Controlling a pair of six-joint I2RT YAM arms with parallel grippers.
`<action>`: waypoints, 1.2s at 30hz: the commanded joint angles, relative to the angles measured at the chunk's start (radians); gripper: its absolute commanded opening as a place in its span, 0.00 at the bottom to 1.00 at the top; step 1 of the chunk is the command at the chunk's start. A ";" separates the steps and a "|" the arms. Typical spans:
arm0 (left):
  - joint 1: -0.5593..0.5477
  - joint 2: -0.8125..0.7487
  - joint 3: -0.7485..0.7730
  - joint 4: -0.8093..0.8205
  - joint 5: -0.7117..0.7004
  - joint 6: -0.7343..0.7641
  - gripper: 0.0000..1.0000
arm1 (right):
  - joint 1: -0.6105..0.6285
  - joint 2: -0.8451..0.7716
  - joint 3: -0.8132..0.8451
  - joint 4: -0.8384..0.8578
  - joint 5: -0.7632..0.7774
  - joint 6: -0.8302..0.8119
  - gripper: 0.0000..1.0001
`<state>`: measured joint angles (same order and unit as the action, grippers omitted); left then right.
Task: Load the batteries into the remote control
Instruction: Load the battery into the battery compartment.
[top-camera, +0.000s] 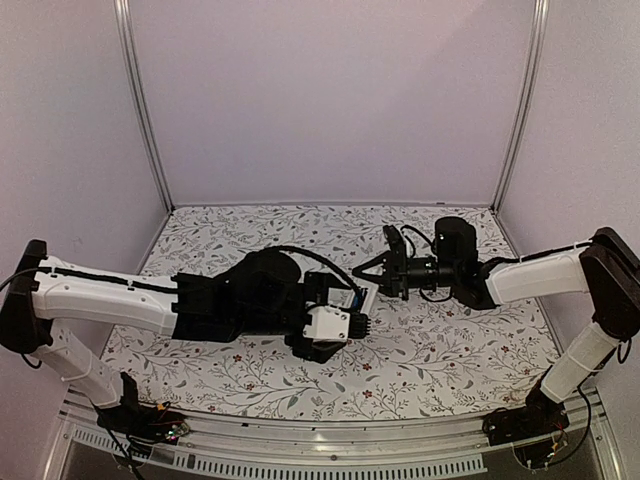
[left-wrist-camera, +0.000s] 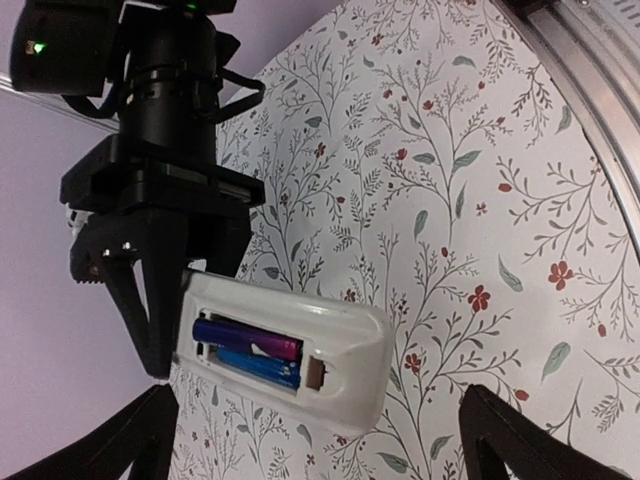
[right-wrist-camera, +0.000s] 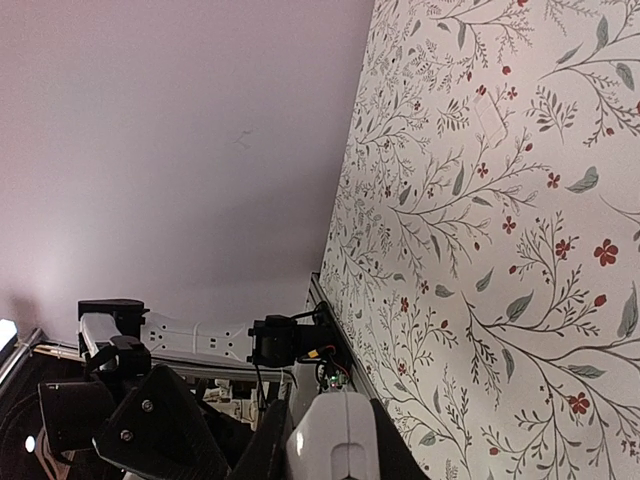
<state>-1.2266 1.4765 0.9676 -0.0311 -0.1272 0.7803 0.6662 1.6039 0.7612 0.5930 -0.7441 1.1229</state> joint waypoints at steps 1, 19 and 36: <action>-0.010 0.030 0.044 -0.037 0.014 0.063 1.00 | 0.021 0.009 0.027 -0.020 -0.014 0.023 0.00; -0.007 0.037 -0.085 0.222 0.033 0.195 0.99 | 0.059 -0.038 0.056 -0.174 0.044 -0.064 0.00; -0.007 0.076 -0.063 0.180 0.045 0.237 0.95 | 0.070 -0.048 0.064 -0.180 0.042 -0.075 0.00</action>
<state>-1.2266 1.5307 0.8894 0.1703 -0.0937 1.0100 0.7261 1.5909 0.7956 0.4171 -0.7094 1.0573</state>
